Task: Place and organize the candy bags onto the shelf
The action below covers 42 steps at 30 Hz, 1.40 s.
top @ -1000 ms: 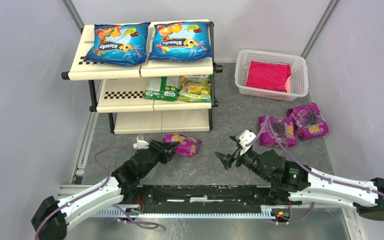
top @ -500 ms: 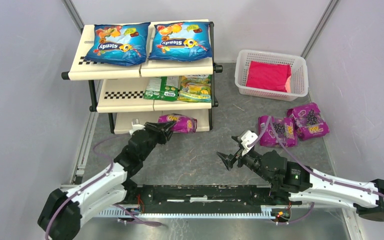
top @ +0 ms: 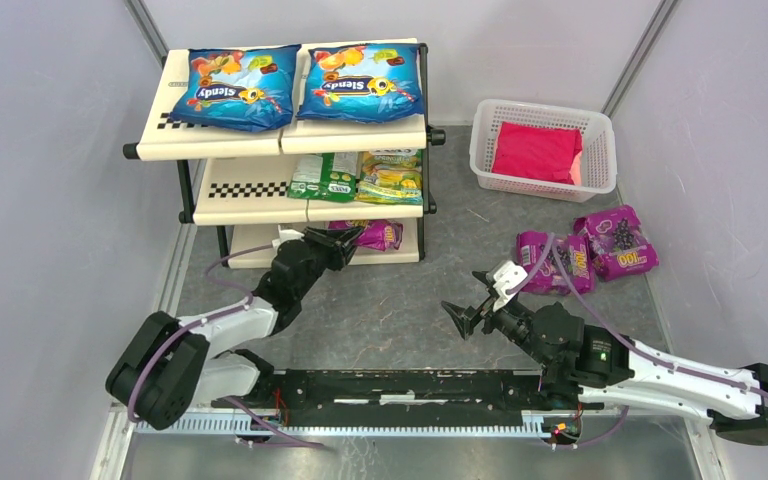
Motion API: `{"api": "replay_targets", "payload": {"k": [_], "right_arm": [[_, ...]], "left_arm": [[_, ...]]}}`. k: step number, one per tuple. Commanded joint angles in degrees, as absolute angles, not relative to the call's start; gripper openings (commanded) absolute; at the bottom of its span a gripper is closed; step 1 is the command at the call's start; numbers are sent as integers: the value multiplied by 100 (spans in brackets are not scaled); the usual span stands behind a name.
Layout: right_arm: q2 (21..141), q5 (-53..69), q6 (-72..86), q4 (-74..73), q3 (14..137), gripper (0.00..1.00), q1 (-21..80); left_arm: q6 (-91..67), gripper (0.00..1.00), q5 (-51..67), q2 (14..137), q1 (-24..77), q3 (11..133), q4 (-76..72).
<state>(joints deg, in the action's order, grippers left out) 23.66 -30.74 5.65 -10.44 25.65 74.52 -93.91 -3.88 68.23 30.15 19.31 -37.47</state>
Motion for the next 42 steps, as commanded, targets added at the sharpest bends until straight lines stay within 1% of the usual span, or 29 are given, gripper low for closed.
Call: {"api": "replay_targets", "payload": {"k": [1, 10, 16, 22, 31, 33, 36, 39, 42], "right_arm": [[2327, -3208, 571, -1001, 2599, 90, 7449], [2459, -3168, 519, -940, 2602, 90, 7450], [2543, -3144, 515, -884, 2568, 90, 7452], [2653, -3144, 460, -883, 2619, 90, 7454], [2542, -3262, 498, -1097, 2698, 90, 7452], [2490, -3311, 500, -1138, 2707, 90, 7452], [2442, -3376, 510, -1161, 2708, 90, 7453], [2433, -3393, 509, -1136, 2682, 90, 7453], [2475, -3386, 479, -1082, 2674, 90, 7453]], "left_arm": [[-8785, 22, -564, 6934, 3041, 1723, -5209], [-9044, 22, -750, 7527, 3071, 1061, -5672], [-9268, 22, -721, 7809, 3094, 903, -5405], [-9419, 22, -484, 8590, 3094, 1452, -5535], [-9887, 20, -258, 10538, 3099, 2363, -7138], [-9887, 20, -226, 10706, 3103, 2525, -7137], [-9815, 21, -224, 10707, 3132, 2710, -6716], [-9782, 24, -293, 10668, 3171, 2732, -6440], [-9782, 24, -372, 10700, 3186, 2783, -6278]]}}
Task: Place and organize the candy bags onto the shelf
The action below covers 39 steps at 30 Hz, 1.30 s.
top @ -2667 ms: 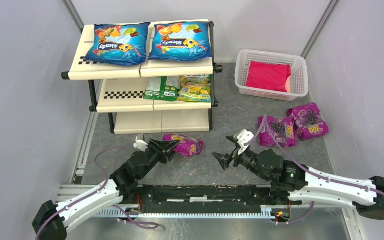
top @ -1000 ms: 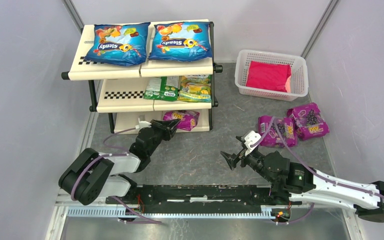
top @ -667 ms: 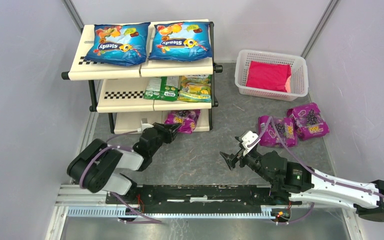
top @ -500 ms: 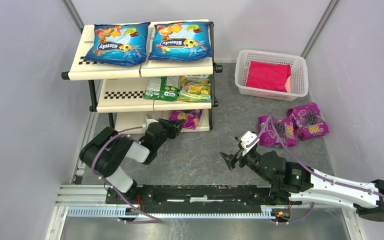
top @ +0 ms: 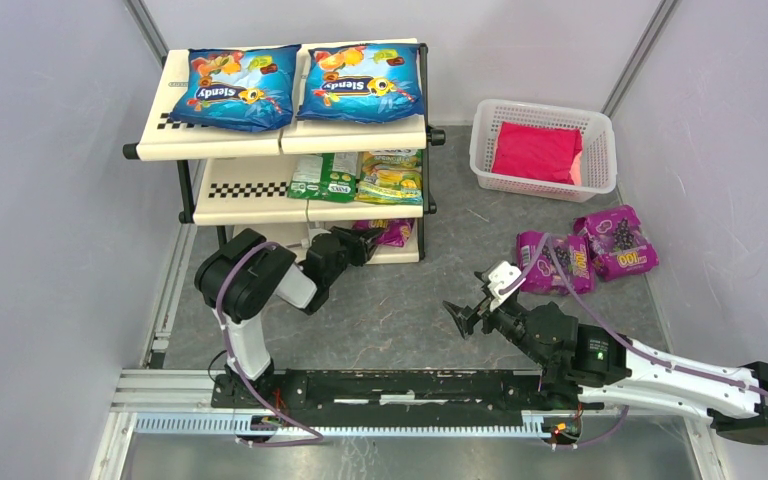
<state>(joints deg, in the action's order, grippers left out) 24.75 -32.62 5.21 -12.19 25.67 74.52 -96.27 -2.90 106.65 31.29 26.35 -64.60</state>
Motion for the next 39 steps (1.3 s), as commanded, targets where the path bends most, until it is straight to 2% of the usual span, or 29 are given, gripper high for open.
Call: {"api": "replay_targets", "payload": {"k": [1, 8, 14, 26, 27, 30, 32, 34, 39], "right_arm": [[2493, -3377, 468, -1072, 2676, 90, 7452], [2549, -3366, 457, -1055, 2663, 90, 7453], [2554, -3395, 508, -1113, 2663, 90, 7447], [2528, -3402, 580, -1148, 2638, 90, 7455], [2523, -3402, 577, -1152, 2637, 90, 7454], [2536, -3412, 579, -1147, 2644, 90, 7454], [2547, -3418, 581, -1143, 2639, 90, 7450], [2551, -3412, 589, -1117, 2624, 90, 7458], [2569, -3325, 582, -1028, 2592, 90, 7452]], "left_arm": [[-9793, 24, -412, 10726, 3182, 2798, -6265], [-9939, 24, -801, 10820, 3237, 2870, -6277], [-10157, 23, -1724, 10617, 3349, 2589, -6461], [-10466, 21, -2010, 10640, 3552, 2640, -6424], [-10452, 24, -1963, 10625, 3559, 2709, -6317], [-10318, 46, -1681, 10429, 3638, 2994, -5422], [-10241, 55, -1511, 10239, 3712, 3107, -4715], [-10260, 59, -1431, 10027, 3788, 3080, -4206], [-10337, 62, -1236, 9657, 3806, 2673, -4112]]}}
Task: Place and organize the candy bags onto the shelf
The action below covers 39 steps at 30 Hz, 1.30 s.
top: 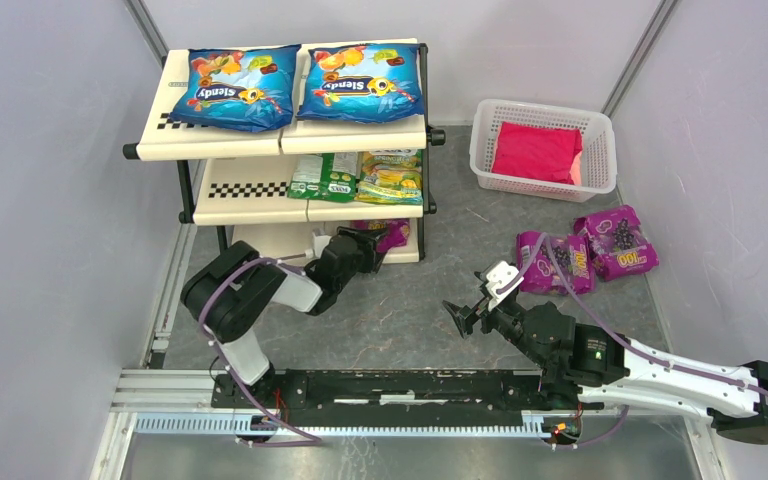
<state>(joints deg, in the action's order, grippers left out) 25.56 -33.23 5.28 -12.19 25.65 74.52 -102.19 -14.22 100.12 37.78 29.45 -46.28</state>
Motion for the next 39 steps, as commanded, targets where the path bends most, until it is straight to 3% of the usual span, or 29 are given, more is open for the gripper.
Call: {"api": "replay_targets", "payload": {"k": [1, 8, 13, 18, 24, 30, 39], "right_arm": [[2579, -3316, 576, -1026, 2593, 91, 7458], [2589, -3297, 580, -1043, 2614, 91, 7449], [2612, -3414, 642, -1286, 2773, 91, 7457], [2808, -3646, 653, -1314, 2902, 91, 7456], [3693, -3994, 682, -1199, 3107, 91, 7452], [4698, -4478, 974, -1207, 3387, 96, 7320], [5731, -3160, 1589, -2412, 4206, 95, 4384]], "left_arm": [[-10292, 63, -1186, 9591, 3806, 2618, -4089], [-9524, 64, -512, 9550, 3780, 2715, -4321], [-9000, 76, -40, 9113, 3846, 2464, -3989], [-8404, 86, 94, 7542, 3906, 1711, -3142], [-7321, 95, -467, 5244, 3990, 1897, -185], [-6861, 100, -304, 3547, 3966, 1890, 895], [-5273, 100, -57, 2520, 3955, 3241, 2085]]}}
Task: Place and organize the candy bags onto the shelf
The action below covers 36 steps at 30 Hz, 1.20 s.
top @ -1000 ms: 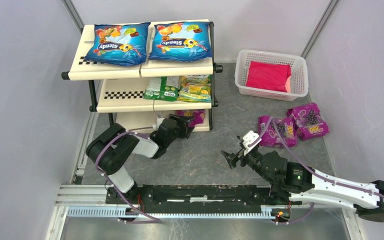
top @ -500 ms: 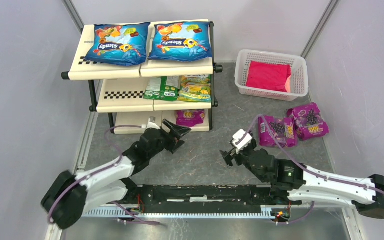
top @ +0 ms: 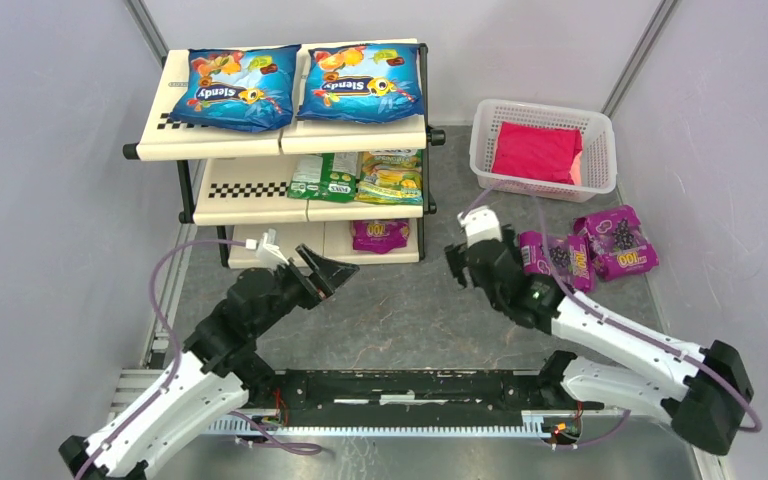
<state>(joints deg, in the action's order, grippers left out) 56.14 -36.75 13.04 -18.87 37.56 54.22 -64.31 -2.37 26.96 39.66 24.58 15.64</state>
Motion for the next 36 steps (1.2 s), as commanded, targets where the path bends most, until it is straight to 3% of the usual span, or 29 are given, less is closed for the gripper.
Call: {"api": "replay_targets", "payload": {"k": [1, 4, 7, 12, 20, 25, 28, 33, 36], "right_arm": [[5775, -2927, 1494, -2434, 4229, 95, 4037], [6150, -2124, 1098, -2545, 4292, 95, 2855], [6784, -2327, 891, -3116, 4719, 95, 2216], [7587, -3038, 984, -3862, 5256, 87, 2193], [7480, -2955, 1213, -3518, 4528, 75, 2203], [7510, -3161, 1242, -3198, 4166, 61, 2253], [7584, -3333, 1200, -3074, 4082, 40, 2338], [7369, -3248, 1226, -3027, 4043, 18, 2747], [7012, -2920, 1238, -3049, 4030, 11, 3148]], "left_arm": [[-5115, 100, -30, 2527, 3955, 3403, 2159], [-4645, 100, 155, 2599, 3955, 3809, 2405], [-4266, 100, 175, 2683, 3955, 4121, 2661], [-3899, 100, 82, 2637, 3955, 4368, 3073], [-3964, 100, 61, 2502, 3957, 4455, 3469], [-4031, 100, 105, 2474, 3955, 4459, 3577], [-4075, 100, 126, 2503, 3955, 4499, 3651], [-4250, 100, 122, 2535, 3955, 4477, 3662], [-4460, 100, 106, 2619, 3955, 4416, 3630]]}}
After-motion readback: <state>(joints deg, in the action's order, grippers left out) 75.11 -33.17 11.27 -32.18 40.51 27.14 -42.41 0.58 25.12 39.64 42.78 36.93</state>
